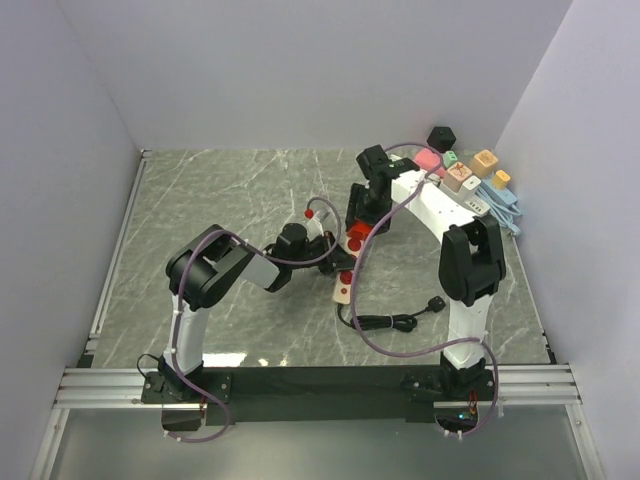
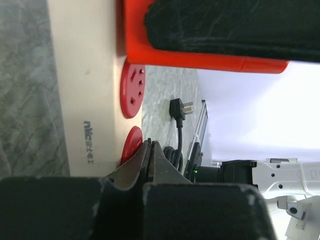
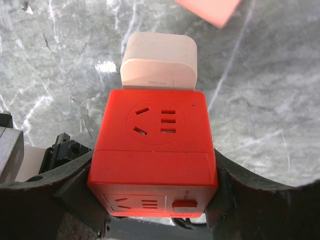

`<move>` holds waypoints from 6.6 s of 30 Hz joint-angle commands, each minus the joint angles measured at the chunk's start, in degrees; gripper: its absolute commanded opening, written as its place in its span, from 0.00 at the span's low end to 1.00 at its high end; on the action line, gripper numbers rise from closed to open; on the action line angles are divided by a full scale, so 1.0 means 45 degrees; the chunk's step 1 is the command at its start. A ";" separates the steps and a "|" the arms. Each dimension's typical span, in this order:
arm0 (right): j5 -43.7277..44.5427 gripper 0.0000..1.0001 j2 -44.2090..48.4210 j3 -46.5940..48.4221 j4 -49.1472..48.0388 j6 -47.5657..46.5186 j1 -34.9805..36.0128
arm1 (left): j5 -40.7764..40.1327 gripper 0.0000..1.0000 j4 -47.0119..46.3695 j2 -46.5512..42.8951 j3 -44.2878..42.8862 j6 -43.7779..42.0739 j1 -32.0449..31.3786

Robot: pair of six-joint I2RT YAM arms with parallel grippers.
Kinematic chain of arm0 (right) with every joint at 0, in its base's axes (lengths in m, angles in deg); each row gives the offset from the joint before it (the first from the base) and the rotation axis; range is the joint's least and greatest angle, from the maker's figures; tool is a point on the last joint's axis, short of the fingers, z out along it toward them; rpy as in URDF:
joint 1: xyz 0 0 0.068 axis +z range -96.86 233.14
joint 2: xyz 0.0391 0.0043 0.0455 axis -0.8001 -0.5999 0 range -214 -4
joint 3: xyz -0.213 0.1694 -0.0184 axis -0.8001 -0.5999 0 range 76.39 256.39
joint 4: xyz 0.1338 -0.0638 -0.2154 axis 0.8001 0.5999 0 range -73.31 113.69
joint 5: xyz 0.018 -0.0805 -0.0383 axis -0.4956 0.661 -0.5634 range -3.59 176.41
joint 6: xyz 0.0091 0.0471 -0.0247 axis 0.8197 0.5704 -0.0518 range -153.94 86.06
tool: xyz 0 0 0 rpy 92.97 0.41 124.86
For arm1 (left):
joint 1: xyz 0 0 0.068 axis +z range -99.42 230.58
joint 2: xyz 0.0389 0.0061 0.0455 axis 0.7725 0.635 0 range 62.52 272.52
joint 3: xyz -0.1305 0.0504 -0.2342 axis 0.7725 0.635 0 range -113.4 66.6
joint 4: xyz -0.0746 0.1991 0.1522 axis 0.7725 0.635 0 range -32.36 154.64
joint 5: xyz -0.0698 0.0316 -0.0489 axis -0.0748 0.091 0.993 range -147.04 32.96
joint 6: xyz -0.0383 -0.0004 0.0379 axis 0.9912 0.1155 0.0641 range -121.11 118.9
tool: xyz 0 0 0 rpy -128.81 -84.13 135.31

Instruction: Pull the plug off the socket

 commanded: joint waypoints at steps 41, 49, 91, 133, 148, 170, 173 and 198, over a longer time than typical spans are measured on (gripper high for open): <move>0.0817 0.00 0.2326 -0.1140 -0.1189 0.0735 -0.0662 | -0.2138 0.00 0.3627 -0.0291 0.2960 -0.2431 0.1778; -0.1328 0.00 0.3128 -0.5073 -0.5642 0.1187 -0.1820 | -0.4339 0.01 1.0028 -0.4675 -0.0244 -0.3545 0.0840; -0.1937 0.98 0.7541 -0.4938 -0.1681 0.0719 -0.2504 | -1.0868 0.00 1.8102 -0.2585 -0.3373 -0.5516 0.0053; 0.1187 0.99 0.0143 0.0526 -0.2835 0.0249 -0.2639 | -0.4755 0.84 1.4645 -0.0412 -0.9487 0.1072 1.0508; 0.1598 0.25 -0.5093 0.5062 -0.1563 0.0779 -0.3090 | -0.3953 0.78 1.6170 -0.8638 -0.2301 -0.3545 0.8966; -0.4884 0.24 -0.2400 -0.2125 -0.6174 0.0661 0.2276 | -0.4189 0.72 1.6307 -1.4013 0.2351 -0.3721 0.5723; -0.5493 0.23 -0.1874 -0.2613 -0.6057 0.0407 0.3021 | -0.4305 0.72 1.6113 -1.3858 0.2351 -0.3779 0.5469; -0.1313 0.64 0.7776 -0.6751 -0.3692 -0.0121 -0.0023 | -1.1161 0.75 1.8320 -0.2667 -0.5989 -0.6924 0.1915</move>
